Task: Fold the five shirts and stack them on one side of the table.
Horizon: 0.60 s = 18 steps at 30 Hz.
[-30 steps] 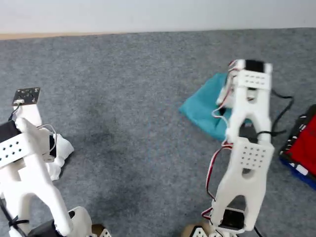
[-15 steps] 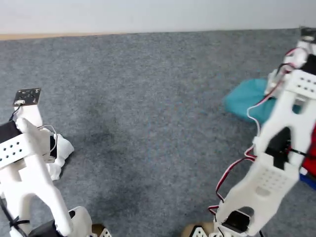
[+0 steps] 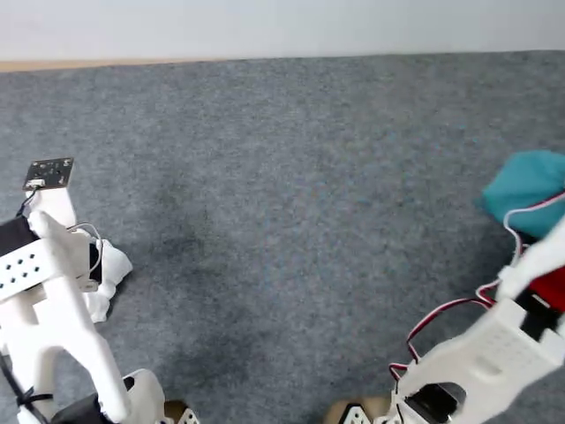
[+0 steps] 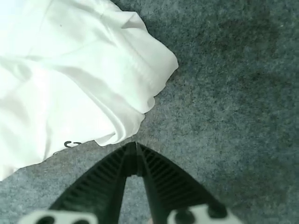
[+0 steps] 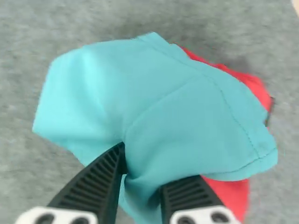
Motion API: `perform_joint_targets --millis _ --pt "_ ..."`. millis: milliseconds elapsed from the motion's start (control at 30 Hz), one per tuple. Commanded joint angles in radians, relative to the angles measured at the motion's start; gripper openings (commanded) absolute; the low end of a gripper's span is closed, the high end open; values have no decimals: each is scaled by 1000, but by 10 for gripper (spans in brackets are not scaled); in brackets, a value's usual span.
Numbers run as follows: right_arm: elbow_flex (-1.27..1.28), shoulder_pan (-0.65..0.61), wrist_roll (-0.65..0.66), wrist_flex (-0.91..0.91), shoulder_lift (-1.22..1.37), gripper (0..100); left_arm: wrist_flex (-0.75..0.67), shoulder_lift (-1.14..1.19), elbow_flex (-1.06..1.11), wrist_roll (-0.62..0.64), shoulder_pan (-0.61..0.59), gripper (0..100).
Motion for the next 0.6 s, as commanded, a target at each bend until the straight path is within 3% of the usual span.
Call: perform_joint_targets --millis 0,467,567 --pt "-48 84 89 -21 -48 9 9 -32 -12 -9 0 7" --pt "-48 343 370 -12 199 14 29 -32 -12 -8 2 7" --pt "-52 369 381 -4 220 101 29 -32 -12 -8 2 7"
